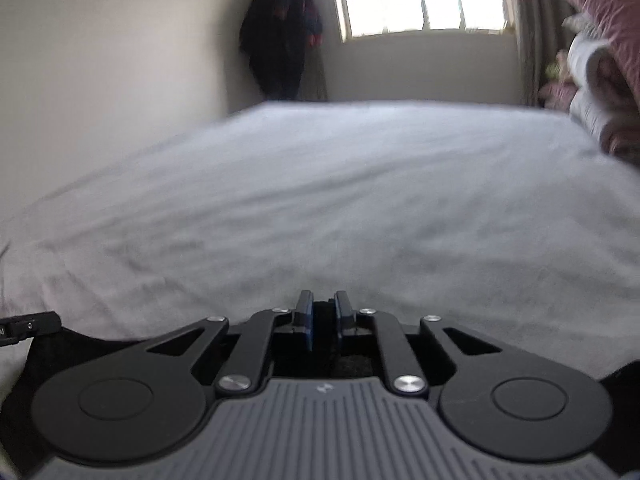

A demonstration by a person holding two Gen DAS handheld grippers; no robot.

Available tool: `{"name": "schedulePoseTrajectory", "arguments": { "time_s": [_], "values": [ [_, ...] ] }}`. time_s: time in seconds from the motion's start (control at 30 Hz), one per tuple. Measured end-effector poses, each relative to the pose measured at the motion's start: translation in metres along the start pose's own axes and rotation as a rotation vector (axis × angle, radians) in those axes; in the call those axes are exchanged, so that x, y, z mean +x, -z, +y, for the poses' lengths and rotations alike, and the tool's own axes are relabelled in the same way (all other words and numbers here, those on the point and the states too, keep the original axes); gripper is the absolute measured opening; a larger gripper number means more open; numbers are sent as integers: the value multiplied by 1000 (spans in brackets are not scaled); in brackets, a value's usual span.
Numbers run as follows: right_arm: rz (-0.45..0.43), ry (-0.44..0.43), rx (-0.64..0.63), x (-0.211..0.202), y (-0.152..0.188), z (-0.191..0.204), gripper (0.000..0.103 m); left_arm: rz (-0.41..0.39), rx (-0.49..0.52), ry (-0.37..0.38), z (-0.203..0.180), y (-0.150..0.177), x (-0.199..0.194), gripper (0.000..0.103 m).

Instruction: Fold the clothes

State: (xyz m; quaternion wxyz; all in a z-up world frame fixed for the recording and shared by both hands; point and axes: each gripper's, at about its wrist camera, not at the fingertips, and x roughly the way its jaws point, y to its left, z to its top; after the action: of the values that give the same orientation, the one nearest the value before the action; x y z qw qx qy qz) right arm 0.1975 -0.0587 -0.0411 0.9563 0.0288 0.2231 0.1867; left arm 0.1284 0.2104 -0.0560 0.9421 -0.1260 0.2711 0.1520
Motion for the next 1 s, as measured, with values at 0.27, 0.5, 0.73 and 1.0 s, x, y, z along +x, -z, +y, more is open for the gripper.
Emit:
{"name": "schedulePoseTrajectory", "arguments": {
  "time_s": [0.27,0.5,0.73,1.0],
  "values": [
    [110,19,-12,20,5,1,19,4,72,-68,-8,0,5,4],
    [11,118,18,-24,-11,-10,53,9,87,-51,-18,-10,-11,54],
    [67,193,61,-92,-10,-54,53,42,96,54,-51,-14,-40,59],
    [109,368,143,-170,15,-129,53,99,190,220,-128,7,-58,63]
  ]
}}
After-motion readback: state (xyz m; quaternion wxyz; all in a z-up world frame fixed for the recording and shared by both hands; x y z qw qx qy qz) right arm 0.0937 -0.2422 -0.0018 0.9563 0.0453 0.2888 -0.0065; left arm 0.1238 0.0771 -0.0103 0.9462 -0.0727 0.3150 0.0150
